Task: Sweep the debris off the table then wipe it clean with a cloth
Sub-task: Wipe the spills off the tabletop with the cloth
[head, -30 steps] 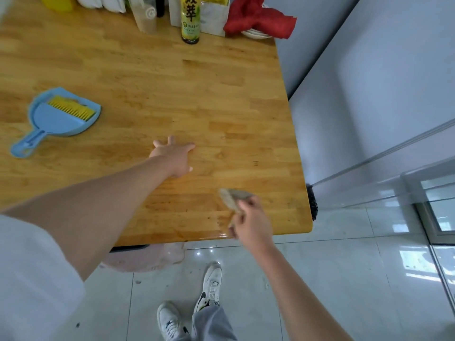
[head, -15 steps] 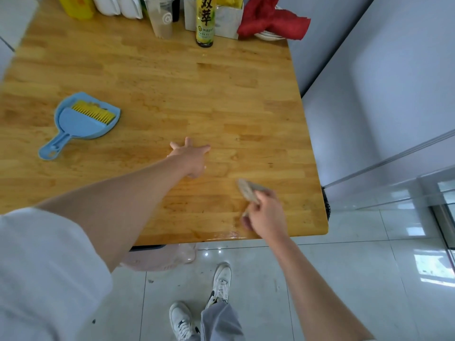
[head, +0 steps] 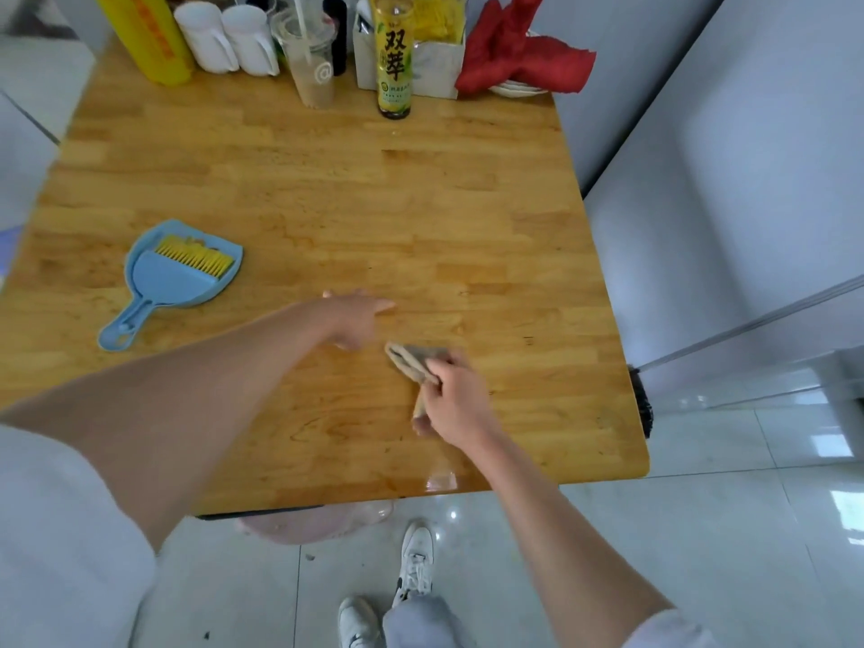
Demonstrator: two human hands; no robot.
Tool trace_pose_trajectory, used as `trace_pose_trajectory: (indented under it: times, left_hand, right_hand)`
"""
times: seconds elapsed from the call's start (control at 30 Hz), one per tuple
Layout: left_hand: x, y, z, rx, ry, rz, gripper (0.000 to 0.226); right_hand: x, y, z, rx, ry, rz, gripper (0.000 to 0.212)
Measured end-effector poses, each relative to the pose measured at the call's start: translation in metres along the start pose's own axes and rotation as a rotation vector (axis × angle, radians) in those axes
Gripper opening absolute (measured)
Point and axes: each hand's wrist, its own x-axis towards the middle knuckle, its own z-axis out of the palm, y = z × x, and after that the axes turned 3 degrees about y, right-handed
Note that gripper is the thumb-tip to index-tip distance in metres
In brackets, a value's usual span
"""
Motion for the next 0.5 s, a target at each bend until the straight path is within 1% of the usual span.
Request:
trace_pose_trajectory:
  times: [0.1,0.13,0.17,0.23,0.3,0.37,0.43,0.5]
  left_hand:
    - [-0.003,-0.01,-0.003,-0.053,-0.045,0.042,0.067]
    - [-0.004,-0.01,-0.002,-0.05,-0.048,0.054,0.066]
    - [-0.006,-0.009,0.0,-0.051,-0.044,0.059,0.064]
    - [-0.007,-0.009,0.006,-0.068,-0.004,0.07,0.058]
    - [-0.013,-0.012,0.02,-0.088,0.061,0.087,0.05]
    - [-0.022,-0.014,0.033,-0.115,0.13,0.171,0.042]
    - [-0.033,-0.015,0.047,-0.156,0.104,0.303,0.04]
    - [-0.044,-0.015,0.059,-0.168,0.039,0.409,0.039]
  right_hand:
    - [-0.02,0.048,-0.056,0.001,0.229,0.173,0.018]
    - [-0.029,0.059,-0.063,0.014,0.263,0.237,0.017]
    - [-0.035,0.066,-0.062,-0.023,0.278,0.274,0.018]
    - [-0.044,0.068,-0.042,-0.118,0.261,0.261,0.024]
    - [-0.048,0.053,-0.017,-0.121,0.225,0.198,0.025]
    - [-0.048,0.036,0.004,-0.137,0.193,0.135,0.026]
    - [-0.048,0.024,0.017,-0.139,0.183,0.107,0.028]
    - [-0.05,0.015,0.022,-0.059,0.189,0.17,0.025]
